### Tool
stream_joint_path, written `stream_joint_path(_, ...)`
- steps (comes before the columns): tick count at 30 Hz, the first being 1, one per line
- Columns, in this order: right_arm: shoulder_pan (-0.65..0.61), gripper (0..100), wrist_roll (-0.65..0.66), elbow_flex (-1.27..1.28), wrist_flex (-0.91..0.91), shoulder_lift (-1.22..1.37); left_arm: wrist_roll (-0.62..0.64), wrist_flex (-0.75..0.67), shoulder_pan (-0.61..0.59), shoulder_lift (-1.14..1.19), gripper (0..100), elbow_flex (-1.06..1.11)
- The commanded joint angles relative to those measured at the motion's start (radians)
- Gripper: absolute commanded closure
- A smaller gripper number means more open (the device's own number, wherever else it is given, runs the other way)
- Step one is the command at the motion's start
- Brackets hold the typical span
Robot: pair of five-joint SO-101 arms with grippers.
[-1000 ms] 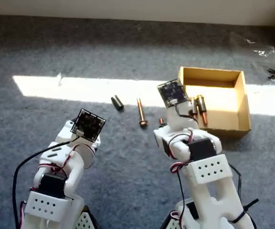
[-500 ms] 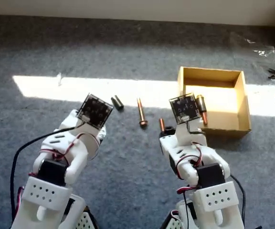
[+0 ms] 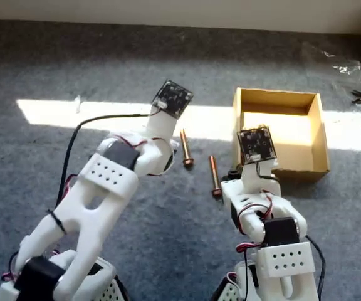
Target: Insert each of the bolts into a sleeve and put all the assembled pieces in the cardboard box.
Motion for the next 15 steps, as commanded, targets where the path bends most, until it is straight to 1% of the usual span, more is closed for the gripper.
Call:
stream_joint_path(1, 0.012, 99.5, -0.008, -0.005, -0.024, -0.018, 0.046, -0.003, 0.021, 0.15, 99, -0.156)
stream_joint_path(11, 0.012, 99.5, -0.008, -0.002, -0.024, -0.018, 0.057, 0.002, 0.022, 0.518, 99, -0.473)
stream_joint_path(12, 0.012, 99.5, -0.006, -0.002, -0.024, -0.018, 0.087, 0.002, 0.024, 0.544, 99, -0.493)
stream_joint_path(15, 0.012, 99.5, -0.006, 0.016, -0.031, -0.018, 0.239, 0.003, 0.027, 0.602, 99, -0.541)
